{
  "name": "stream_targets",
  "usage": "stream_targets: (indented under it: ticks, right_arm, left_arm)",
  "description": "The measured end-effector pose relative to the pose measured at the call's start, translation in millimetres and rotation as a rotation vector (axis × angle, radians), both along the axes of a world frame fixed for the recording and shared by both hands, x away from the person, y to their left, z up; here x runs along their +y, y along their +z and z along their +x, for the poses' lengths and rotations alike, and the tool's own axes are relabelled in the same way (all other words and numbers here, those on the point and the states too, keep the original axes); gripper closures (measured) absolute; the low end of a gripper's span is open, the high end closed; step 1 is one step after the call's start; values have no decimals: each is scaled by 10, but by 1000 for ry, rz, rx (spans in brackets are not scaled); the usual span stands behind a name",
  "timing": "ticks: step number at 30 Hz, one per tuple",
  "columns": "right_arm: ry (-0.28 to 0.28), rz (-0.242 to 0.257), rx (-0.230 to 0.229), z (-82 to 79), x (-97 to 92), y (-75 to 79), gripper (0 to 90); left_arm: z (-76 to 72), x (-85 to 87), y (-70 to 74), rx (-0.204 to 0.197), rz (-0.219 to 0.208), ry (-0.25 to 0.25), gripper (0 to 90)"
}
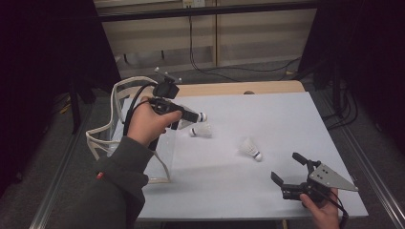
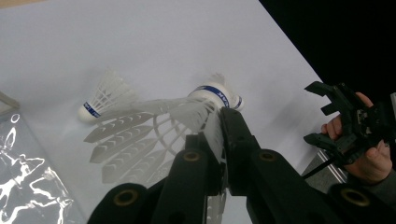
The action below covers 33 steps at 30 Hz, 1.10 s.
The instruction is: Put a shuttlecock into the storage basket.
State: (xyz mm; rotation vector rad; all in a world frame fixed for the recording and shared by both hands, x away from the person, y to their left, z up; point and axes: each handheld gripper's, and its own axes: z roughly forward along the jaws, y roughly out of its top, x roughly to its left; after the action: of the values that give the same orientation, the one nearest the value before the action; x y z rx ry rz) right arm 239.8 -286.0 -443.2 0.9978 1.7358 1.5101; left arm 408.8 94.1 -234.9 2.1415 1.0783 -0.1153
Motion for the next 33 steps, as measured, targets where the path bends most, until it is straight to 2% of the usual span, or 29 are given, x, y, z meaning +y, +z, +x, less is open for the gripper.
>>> stream_targets:
  ticks: [23,33]
  right_arm:
    - [-3,8,2,-5,0,6,14]
    - [-3,8,-1,-5,-3,9,13]
  left_arm:
    - [43,81,110,-3,16,9,879]
    - [61,125,147,-2,13,29,879]
